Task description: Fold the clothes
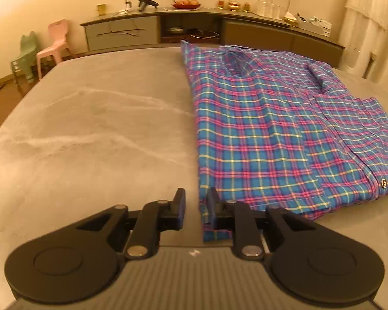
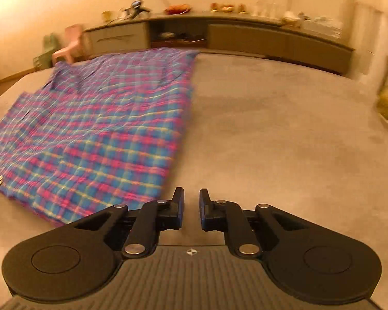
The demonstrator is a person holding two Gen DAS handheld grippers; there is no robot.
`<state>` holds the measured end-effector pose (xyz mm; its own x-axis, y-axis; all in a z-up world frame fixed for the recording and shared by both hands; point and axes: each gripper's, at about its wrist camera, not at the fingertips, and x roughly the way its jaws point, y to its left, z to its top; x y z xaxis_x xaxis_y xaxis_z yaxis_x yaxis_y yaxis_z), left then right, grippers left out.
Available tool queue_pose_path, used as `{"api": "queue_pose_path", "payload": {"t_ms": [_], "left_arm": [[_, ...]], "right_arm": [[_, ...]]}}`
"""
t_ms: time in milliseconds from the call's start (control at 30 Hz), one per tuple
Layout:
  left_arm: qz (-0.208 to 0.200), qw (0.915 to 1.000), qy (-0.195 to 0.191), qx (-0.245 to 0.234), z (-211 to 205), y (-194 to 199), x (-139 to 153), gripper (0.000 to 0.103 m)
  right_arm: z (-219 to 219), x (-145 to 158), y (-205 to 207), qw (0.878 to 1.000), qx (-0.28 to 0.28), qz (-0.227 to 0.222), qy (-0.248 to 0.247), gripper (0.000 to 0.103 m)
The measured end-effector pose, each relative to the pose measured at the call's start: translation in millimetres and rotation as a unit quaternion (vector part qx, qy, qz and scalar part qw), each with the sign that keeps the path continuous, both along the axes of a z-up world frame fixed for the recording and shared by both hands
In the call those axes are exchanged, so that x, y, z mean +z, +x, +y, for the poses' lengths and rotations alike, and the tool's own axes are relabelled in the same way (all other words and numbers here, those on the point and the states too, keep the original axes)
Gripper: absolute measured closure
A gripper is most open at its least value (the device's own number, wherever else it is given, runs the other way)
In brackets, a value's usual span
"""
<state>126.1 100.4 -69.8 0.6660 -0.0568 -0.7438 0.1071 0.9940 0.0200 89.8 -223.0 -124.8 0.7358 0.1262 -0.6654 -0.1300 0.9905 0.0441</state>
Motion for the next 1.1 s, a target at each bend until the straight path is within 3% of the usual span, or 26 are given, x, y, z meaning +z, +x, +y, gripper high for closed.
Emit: {"api": "queue_pose_path", "payload": {"t_ms": [167, 333, 467, 567, 700, 1100], "left_arm": [[-0.036, 0.9993, 0.004, -0.008, -18, -18, 21, 0.084], [-0.051, 0.9981, -0.004, -0.036, -44, -22, 30, 0.084], [-0.026, 0.9986, 0.012, -0.044, -62, -10, 10, 0.082], [-0.002, 0.9992, 0.019, -0.034, -62, -2, -5, 0.081], [0.004, 0.9992, 0.020, -0.034, -63, -4, -9, 0.079], [0.026, 0.9979, 0.023, -0.055, -57, -40, -1, 0.079]], "right_arm": [[31, 28, -29, 0.996, 0.045, -0.069, -0.016, 0.090], [81, 14, -26, 0.993, 0.106, -0.057, -0.018, 0.089], [102, -2, -16, 0.991, 0.124, -0.045, -0.035, 0.089], [99, -17, -9, 0.991, 0.113, -0.024, -0.066, 0.089], [77, -18, -9, 0.993, 0.115, -0.009, -0.035, 0.088], [73, -8, -33, 0.990, 0.136, 0.025, -0.038, 0.088]]}}
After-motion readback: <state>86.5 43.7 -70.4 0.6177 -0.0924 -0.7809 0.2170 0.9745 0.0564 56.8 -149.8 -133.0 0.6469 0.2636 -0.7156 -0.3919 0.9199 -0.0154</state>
